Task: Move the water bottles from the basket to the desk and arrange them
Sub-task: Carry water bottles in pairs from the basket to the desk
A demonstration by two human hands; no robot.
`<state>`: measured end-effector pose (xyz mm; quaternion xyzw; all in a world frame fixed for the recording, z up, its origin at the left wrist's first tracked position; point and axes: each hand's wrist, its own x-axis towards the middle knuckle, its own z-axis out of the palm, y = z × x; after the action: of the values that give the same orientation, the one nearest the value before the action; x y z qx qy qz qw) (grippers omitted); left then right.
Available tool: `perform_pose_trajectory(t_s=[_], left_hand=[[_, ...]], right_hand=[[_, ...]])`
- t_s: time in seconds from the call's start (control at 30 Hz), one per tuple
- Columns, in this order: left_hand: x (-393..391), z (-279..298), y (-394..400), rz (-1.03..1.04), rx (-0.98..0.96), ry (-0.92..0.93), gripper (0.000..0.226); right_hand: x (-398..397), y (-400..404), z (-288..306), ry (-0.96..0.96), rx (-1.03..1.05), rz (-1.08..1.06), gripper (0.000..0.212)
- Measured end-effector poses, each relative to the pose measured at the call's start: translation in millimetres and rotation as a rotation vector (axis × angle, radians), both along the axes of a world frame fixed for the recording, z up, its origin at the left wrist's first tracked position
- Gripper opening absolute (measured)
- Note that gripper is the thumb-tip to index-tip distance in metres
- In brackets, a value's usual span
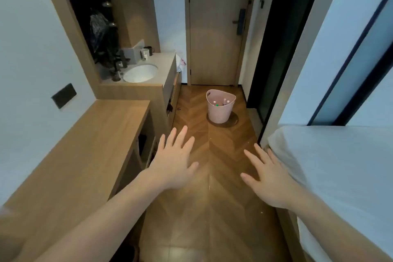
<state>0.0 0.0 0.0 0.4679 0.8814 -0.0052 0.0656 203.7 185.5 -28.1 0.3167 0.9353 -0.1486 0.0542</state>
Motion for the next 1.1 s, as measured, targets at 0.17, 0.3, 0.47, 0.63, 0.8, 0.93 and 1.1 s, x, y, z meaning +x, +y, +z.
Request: perform_pose_trajectory(t_s=[0.17, 0.3, 0.47, 0.63, 0.8, 0.93, 1.1], left_hand=[[-50.2, -14.0, 89.8, -0.100, -0.009, -0.007, 0.079], [-94.4, -26.2, 166.2, -0.101, 0.004, 0.016, 0.080], [-141.0, -29.2, 257.1, -0.048, -0.007, -0.002, 0.080], [-183.6, -25.4, 323.9, 0.039, 0.009, -0.024, 0.080], [-225.0, -30.1, 365.7, 0.107, 0.007, -0.053, 0.081], [-268.8, -41.4, 413.5, 0.123, 0.037, -0.058, 0.080], [-332.6, -62.4, 482.7, 0.097, 0.083, -0.097, 0.078]], right_hand=[[-34.1, 79.8, -13.0, -0.014, -0.040, -0.077, 0.075], [-75.4, 155.5, -30.0, -0.005, -0.051, -0.076, 0.076], [-132.3, 254.6, -39.8, -0.012, -0.087, -0.033, 0.075], [-194.5, 349.6, -31.5, -0.014, -0.096, 0.045, 0.075], [-250.4, 408.2, -22.1, -0.014, -0.125, 0.136, 0.074], [-297.1, 462.6, -27.6, -0.030, -0.136, 0.158, 0.074], [-352.9, 531.6, -37.3, -0.058, -0.121, 0.129, 0.074]])
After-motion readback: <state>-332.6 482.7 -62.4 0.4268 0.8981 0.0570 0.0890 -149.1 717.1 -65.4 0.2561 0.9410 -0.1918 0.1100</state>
